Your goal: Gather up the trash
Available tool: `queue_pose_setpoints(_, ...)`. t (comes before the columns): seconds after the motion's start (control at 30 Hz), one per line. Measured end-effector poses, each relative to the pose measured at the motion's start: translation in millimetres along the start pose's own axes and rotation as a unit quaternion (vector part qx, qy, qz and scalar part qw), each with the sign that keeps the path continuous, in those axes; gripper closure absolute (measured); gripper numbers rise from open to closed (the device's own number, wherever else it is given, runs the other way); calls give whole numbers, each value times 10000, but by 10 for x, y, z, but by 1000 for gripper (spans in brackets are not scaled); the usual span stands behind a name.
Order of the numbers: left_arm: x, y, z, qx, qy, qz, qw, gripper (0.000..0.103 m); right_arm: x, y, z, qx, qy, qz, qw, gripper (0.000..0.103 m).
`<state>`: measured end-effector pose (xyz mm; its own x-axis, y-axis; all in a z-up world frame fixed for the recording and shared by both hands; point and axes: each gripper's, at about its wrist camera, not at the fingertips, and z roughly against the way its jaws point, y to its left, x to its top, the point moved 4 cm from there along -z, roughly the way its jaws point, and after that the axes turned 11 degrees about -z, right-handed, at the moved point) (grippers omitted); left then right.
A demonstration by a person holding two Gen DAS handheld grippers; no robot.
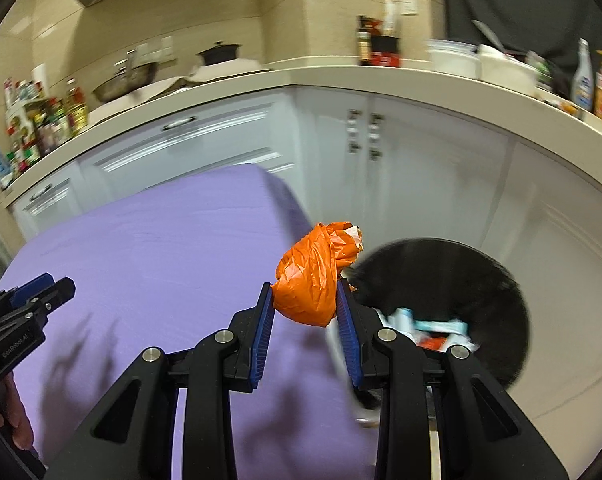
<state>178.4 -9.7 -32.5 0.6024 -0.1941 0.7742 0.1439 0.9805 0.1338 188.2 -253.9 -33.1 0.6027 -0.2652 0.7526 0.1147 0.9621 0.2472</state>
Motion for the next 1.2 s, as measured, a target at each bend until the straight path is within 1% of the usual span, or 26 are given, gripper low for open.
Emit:
queue_pose_setpoints(0.23, 158, -695, -94, -480, -84, -474, 9977, 56, 7, -576, 96, -413, -126, -351, 9984, 71)
queue_pose_setpoints(0.47, 259, -1175, -191, -741, -143, -825, 9937, 56, 83, -962, 16, -594, -154, -605, 9963, 71)
queue_pose_setpoints(0.53, 284, -1260, -229, -775, -138, -863, 9931, 56, 108, -1033, -48, -608, -91, -589, 9964, 70)
queue_pose_setpoints(0.57, 301, -1303, -256, -790, -135, -876, 9929, 56, 127, -1068, -95, -650, -90, -589, 9961, 66)
queue_pose_setpoints(0.6, 316, -1346, -283, -802, -133, -891, 9927, 56, 124, -1101, -105, -691, -117, -604, 9957, 54)
queue_pose_setpoints(0.63, 332, -1373, -310, -811, -130, -909, 9925, 56, 127, -1135, -120, -734, -142, -625, 9952, 49)
queue_pose_setpoints(0.67, 340, -1397, -327, -819, -126, -924, 9923, 56, 132, -1161, -136, -754, -157, -649, 9949, 45)
queue_pose_setpoints(0.87, 373, -1532, -382, -872, -128, -1036, 9907, 55, 121, -1258, -150, -809, -171, -728, 9939, 45)
queue_pose_setpoints(0.9, 377, -1546, -379, -873, -134, -1048, 9906, 51, 112, -1266, -146, -819, -170, -734, 9938, 45)
queue_pose_setpoints(0.93, 377, -1562, -379, -877, -148, -1057, 9904, 49, 107, -1273, -141, -824, -171, -746, 9937, 45)
queue_pose_setpoints(1.07, 380, -1624, -367, -899, -179, -1119, 9895, 49, 89, -1299, -107, -848, -190, -772, 9932, 43)
queue_pose_setpoints(1.2, 380, -1662, -331, -938, -209, -1145, 9888, 49, 80, -1276, -14, -885, -271, -751, 9929, 40)
